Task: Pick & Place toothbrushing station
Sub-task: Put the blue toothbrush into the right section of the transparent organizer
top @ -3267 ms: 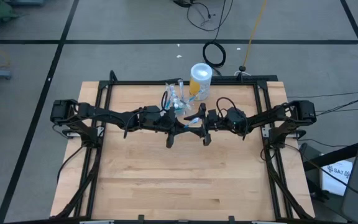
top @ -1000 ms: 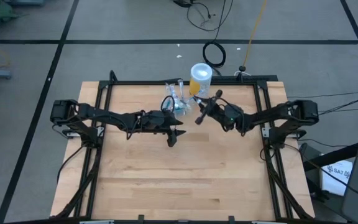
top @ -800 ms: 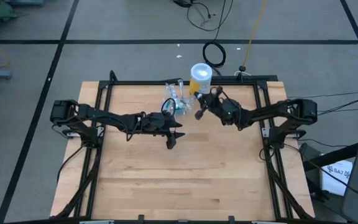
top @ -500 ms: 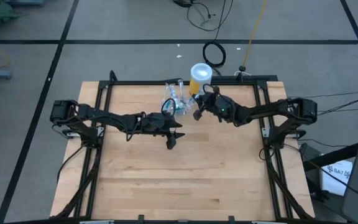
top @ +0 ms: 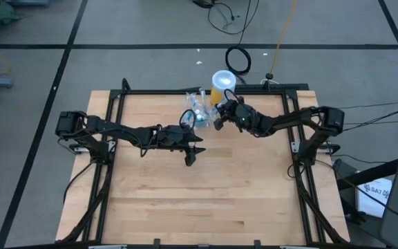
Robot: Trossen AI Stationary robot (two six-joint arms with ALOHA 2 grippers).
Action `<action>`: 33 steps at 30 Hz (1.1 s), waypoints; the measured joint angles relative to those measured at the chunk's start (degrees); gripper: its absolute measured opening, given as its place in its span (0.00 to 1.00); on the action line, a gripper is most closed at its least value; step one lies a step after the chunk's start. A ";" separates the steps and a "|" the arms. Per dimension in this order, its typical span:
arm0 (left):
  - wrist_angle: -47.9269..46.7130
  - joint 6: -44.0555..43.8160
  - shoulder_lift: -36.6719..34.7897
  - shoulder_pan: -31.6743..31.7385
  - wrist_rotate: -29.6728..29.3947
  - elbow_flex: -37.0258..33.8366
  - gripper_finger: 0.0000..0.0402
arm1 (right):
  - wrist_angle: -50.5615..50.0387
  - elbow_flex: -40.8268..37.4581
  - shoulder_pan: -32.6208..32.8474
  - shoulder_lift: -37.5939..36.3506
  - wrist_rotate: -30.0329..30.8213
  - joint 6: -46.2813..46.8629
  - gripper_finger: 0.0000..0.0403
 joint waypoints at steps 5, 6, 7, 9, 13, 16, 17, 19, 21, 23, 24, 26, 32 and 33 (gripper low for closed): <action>0.00 0.04 -0.02 -0.02 0.00 0.00 0.56 | 1.99 -0.07 -1.19 1.54 -5.62 -2.75 0.12; 0.00 0.05 0.00 0.00 0.00 0.00 0.56 | 2.08 -0.07 -1.24 1.54 -5.92 -2.90 0.14; 0.00 0.05 0.00 -0.02 0.00 0.00 0.56 | 2.22 -0.07 -1.24 1.50 -5.80 -2.98 0.16; 0.00 0.17 -0.02 -0.02 0.00 0.00 0.56 | 2.68 -0.07 -1.24 1.33 -5.73 -3.01 0.21; 0.00 0.22 -0.02 -0.02 0.06 0.00 0.56 | 3.24 -0.07 -1.20 0.75 -5.69 -3.01 0.27; 0.00 1.40 -0.02 0.00 0.99 0.00 0.56 | 2.71 -0.09 -1.20 0.88 -5.71 -3.04 0.31; 0.00 1.94 -0.02 0.00 0.98 0.00 0.56 | 2.85 -0.09 -1.17 0.86 -5.70 -3.34 0.32; 0.00 2.24 -0.02 0.00 1.01 0.00 0.56 | 2.94 -0.07 -0.98 0.82 -5.67 -4.59 0.33; -0.01 2.26 -0.02 0.00 1.01 0.00 0.56 | 2.15 -0.08 -0.66 0.31 -5.67 -5.61 0.33; -0.02 2.28 -0.02 0.10 1.03 0.00 0.56 | 0.22 -0.13 -0.21 -1.57 -5.67 -6.33 0.34; -0.10 2.28 -0.02 0.22 1.04 0.00 0.56 | -0.71 -0.08 0.07 -2.50 -5.67 -6.99 0.34; -0.50 2.28 -0.04 0.52 1.11 0.02 0.56 | -5.52 -0.09 0.59 -5.38 -5.69 -7.90 0.34; -5.18 2.17 -3.39 2.10 3.62 0.13 0.56 | -17.60 -0.11 3.00 -16.36 -5.67 -9.08 0.34; -7.76 2.13 -4.95 2.37 3.82 0.11 0.56 | -19.01 -0.11 3.51 -18.24 -5.68 -9.04 0.34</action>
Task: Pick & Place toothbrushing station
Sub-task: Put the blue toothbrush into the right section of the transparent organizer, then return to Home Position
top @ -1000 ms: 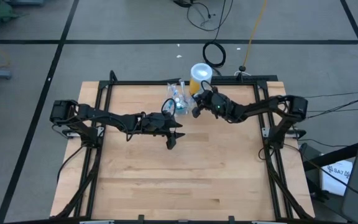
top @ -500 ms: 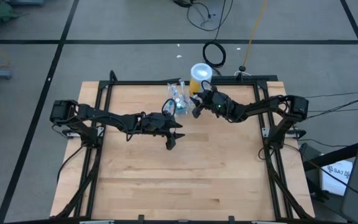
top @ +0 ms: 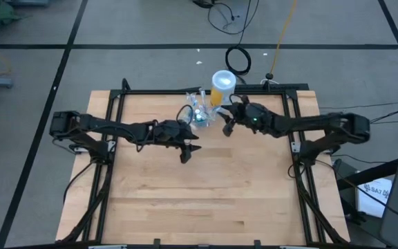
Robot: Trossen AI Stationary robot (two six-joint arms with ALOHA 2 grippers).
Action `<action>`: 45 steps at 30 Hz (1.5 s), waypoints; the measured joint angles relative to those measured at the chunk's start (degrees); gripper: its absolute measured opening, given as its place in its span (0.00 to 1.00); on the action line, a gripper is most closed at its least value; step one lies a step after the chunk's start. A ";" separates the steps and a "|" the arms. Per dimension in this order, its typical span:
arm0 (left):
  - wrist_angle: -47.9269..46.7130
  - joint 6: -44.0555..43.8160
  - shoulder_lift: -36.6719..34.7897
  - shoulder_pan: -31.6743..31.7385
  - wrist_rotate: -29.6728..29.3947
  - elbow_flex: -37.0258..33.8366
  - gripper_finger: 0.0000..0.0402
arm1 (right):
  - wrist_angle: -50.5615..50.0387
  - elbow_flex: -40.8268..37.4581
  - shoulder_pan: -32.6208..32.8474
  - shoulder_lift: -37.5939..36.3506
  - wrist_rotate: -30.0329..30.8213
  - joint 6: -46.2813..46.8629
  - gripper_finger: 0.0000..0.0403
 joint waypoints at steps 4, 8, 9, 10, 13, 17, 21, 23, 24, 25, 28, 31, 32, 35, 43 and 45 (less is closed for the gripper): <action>-7.37 0.27 -6.84 0.25 -0.56 -0.04 0.56 | -5.75 -0.02 1.90 -7.99 0.01 0.09 0.34; -13.91 3.15 -14.60 -0.25 -4.87 -0.04 0.56 | -11.53 0.01 3.29 -15.72 0.02 -0.46 0.34; -14.94 3.74 -16.58 -0.38 -6.87 -0.07 0.56 | -12.95 0.04 3.50 -17.63 -0.02 -0.87 0.34; -15.60 4.58 -18.48 -0.41 -9.08 -0.07 0.56 | -14.83 0.02 3.57 -19.34 -0.07 -1.02 0.34; -19.21 6.57 -24.48 -0.29 -14.31 -0.07 0.56 | -18.30 0.02 3.60 -23.70 -0.03 -0.92 0.34; -25.35 7.08 -33.62 -0.54 -18.17 -0.03 0.56 | -26.94 0.02 3.60 -28.94 -0.01 -0.99 0.34; -32.26 6.87 -41.86 -1.39 -18.92 -0.07 0.56 | -35.25 0.02 3.60 -32.80 -0.05 -0.17 0.34; -34.45 6.90 -45.26 -2.03 -18.94 -0.07 0.56 | -38.16 0.00 3.63 -34.30 -0.10 3.14 0.34; -35.50 6.97 -46.79 -2.34 -18.93 -0.07 0.56 | -39.75 0.00 3.63 -34.82 -0.28 4.17 0.34; -36.75 7.08 -48.20 -2.66 -19.00 -0.07 0.56 | -40.86 0.00 3.64 -35.36 -1.49 4.66 0.34; -38.09 7.98 -51.79 -3.94 -19.98 -0.69 0.56 | -42.80 -0.09 3.82 -37.49 -8.63 5.58 0.34; -37.51 10.24 -56.40 -5.16 -20.32 -3.54 0.56 | -38.23 -2.41 3.84 -40.62 -18.62 4.93 0.33; -36.63 10.88 -58.07 -5.52 -20.37 -5.01 0.56 | -36.18 -3.81 3.84 -41.91 -21.86 3.91 0.34; -32.95 12.53 -63.07 -6.43 -20.45 -10.48 0.56 | -31.05 -7.72 3.84 -46.06 -29.06 1.81 0.34; -27.96 17.09 -74.69 -7.16 -20.37 -21.33 0.56 | -29.69 -14.93 3.84 -59.30 -32.08 4.41 0.33; -27.90 17.08 -77.75 -7.16 -20.37 -23.12 0.56 | -29.45 -17.18 3.84 -62.77 -33.10 4.07 0.33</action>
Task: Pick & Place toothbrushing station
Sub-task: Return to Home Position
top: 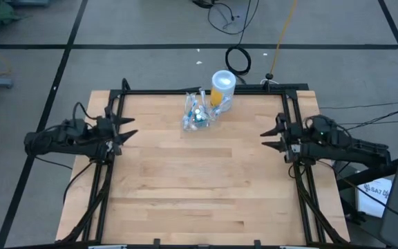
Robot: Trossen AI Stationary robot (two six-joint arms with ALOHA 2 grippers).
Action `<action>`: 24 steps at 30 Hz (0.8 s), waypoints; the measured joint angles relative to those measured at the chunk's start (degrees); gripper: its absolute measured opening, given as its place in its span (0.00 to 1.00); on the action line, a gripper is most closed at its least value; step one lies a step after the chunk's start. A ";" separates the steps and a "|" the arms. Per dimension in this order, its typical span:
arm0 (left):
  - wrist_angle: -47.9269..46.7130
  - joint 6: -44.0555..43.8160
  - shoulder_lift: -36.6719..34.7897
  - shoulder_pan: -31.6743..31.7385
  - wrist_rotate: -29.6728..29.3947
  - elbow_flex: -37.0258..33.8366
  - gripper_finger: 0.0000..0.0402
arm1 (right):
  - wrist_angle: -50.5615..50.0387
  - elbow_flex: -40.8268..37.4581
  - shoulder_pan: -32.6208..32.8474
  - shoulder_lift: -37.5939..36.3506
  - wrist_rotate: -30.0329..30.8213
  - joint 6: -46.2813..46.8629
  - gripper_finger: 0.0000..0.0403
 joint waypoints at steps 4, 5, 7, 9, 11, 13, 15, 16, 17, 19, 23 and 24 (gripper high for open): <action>4.02 0.78 -5.57 0.00 1.40 -4.08 0.56 | 2.13 -5.11 0.00 -6.50 0.02 1.59 0.33; 5.01 1.46 -6.66 0.00 2.23 -4.97 0.56 | 3.62 -6.78 0.00 -7.76 0.02 2.08 0.33; 7.37 2.85 -6.87 0.00 3.72 -6.55 0.56 | 7.10 -10.17 -0.01 -9.95 0.07 2.47 0.32; 7.21 3.19 -6.82 0.00 4.08 -7.28 0.56 | 10.20 -12.92 0.00 -11.92 0.07 2.46 0.32; 8.36 2.13 -6.86 0.00 3.85 -7.49 0.56 | 11.60 -14.77 -0.02 -13.85 0.25 2.43 0.32; 8.68 1.67 -6.87 0.02 3.54 -8.79 0.56 | 13.86 -15.92 -0.02 -14.02 1.66 2.43 0.32; 10.65 1.74 -6.80 0.00 3.55 -10.58 0.56 | 15.39 -16.95 -0.01 -13.90 3.46 2.36 0.32; 13.05 1.96 -6.82 0.00 3.55 -11.39 0.56 | 15.66 -17.37 -0.02 -13.74 4.38 2.45 0.32; 15.68 2.37 -6.89 0.00 3.54 -12.57 0.56 | 15.75 -18.14 -0.02 -13.81 5.06 2.69 0.32; 20.12 3.18 -6.84 0.01 3.57 -16.36 0.56 | 16.55 -20.10 -0.02 -13.88 6.05 3.16 0.32; 31.91 3.35 -6.89 0.00 3.70 -24.13 0.56 | 21.39 -23.51 -0.02 -14.07 6.22 3.90 0.32; 34.13 3.32 -6.87 0.00 3.70 -25.61 0.56 | 21.74 -24.05 -0.02 -13.93 6.34 3.92 0.32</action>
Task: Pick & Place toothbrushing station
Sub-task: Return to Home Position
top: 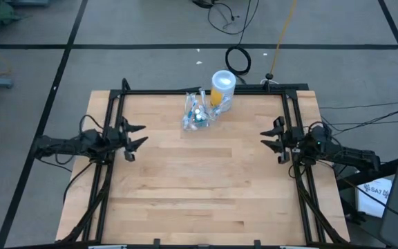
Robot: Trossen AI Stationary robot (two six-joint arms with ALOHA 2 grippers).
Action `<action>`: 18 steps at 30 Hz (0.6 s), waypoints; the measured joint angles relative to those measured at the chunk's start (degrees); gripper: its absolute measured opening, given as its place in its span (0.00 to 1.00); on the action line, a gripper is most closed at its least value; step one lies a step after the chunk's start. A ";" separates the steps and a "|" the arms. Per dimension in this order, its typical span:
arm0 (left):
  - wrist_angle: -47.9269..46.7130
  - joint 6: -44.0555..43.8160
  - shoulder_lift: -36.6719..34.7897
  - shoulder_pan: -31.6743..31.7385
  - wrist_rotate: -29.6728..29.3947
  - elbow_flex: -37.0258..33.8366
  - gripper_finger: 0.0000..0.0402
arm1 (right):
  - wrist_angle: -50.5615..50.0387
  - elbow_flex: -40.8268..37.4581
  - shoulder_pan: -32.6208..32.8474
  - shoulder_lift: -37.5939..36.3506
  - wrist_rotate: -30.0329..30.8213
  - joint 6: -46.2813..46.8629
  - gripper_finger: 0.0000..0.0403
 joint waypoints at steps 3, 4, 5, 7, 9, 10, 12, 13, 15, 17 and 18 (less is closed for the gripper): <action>-1.52 -0.97 1.08 0.00 -0.06 0.28 0.56 | -0.38 -0.02 0.00 0.05 0.08 -0.19 0.32; -1.21 -1.11 1.10 0.00 -0.05 0.32 0.56 | -0.22 -0.03 0.00 0.00 -0.01 -0.21 0.32; -0.91 -1.07 1.06 0.00 0.02 0.34 0.56 | -0.30 -0.03 -0.01 0.02 -0.11 -0.24 0.32; -1.16 -0.82 1.09 0.00 0.31 0.34 0.56 | -0.77 -0.06 0.00 0.10 -0.14 -0.56 0.32; -1.63 -0.92 1.09 0.00 0.31 0.34 0.56 | -1.49 -0.10 0.00 0.13 -0.11 -1.23 0.32; -2.09 -1.45 1.09 0.00 0.31 0.34 0.56 | -1.75 -0.10 0.00 0.15 -0.12 -1.25 0.32; -2.92 -2.41 1.12 0.00 0.35 0.34 0.56 | -2.09 -0.14 0.00 0.15 -0.13 -1.14 0.32; -3.19 -2.95 1.12 0.00 0.36 0.34 0.56 | -2.35 -0.14 0.00 0.15 -0.13 -1.12 0.32; -3.48 -3.64 1.12 0.00 0.35 0.34 0.56 | -2.68 -0.15 0.00 0.15 -0.13 -1.15 0.32; -3.65 -4.46 1.12 0.00 0.25 0.34 0.56 | -2.53 -0.19 0.00 0.15 -0.15 -1.36 0.32; -3.68 -4.55 1.12 0.00 0.15 0.34 0.56 | -2.57 -0.21 0.00 0.15 -0.15 -1.34 0.32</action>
